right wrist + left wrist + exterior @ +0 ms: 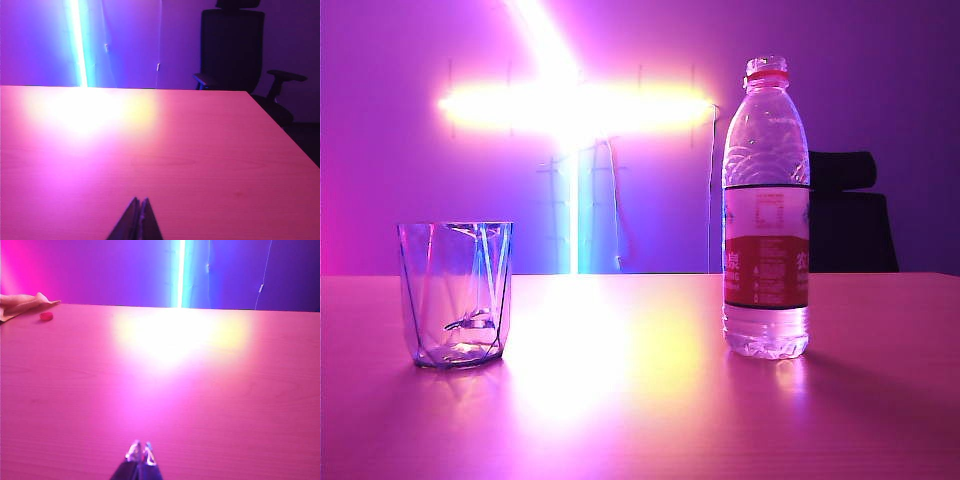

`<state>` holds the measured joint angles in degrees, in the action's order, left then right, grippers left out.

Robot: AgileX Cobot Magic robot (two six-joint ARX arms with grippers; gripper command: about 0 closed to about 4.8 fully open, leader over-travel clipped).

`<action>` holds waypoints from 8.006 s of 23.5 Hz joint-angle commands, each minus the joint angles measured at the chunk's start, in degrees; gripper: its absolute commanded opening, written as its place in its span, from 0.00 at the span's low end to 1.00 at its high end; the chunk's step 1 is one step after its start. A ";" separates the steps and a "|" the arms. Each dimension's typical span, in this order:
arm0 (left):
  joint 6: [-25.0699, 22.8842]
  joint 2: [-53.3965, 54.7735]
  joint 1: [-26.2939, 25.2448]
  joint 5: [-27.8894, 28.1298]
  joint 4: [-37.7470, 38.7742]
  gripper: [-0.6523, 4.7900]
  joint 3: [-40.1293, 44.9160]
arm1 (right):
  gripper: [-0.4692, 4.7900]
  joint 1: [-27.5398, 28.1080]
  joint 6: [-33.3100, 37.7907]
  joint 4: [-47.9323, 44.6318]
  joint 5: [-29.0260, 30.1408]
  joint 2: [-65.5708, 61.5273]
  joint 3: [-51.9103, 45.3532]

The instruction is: Pick up the mineral water bottle on the table and pour water into the mug until it's half full.

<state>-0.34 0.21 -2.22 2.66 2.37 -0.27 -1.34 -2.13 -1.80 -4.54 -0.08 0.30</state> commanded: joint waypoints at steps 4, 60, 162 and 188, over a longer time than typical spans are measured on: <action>0.15 0.13 0.04 -0.09 -0.72 0.12 -0.24 | 0.08 0.02 0.20 -1.03 -0.26 0.02 -0.26; 0.15 0.13 44.30 -0.31 -0.72 0.12 -0.22 | 1.00 -19.63 6.56 -69.64 19.52 -82.40 8.59; 0.15 0.13 26.86 -0.31 -0.72 0.12 -0.24 | 0.62 -40.39 -80.48 -27.19 -14.71 -96.52 53.40; 0.15 0.13 26.86 -0.31 -0.72 0.12 -0.24 | 0.62 -40.70 -82.49 -27.19 -16.59 -96.52 53.40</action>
<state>-0.34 0.25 24.60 2.55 2.37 -0.27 -41.93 -84.75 -26.04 -20.84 -97.19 53.08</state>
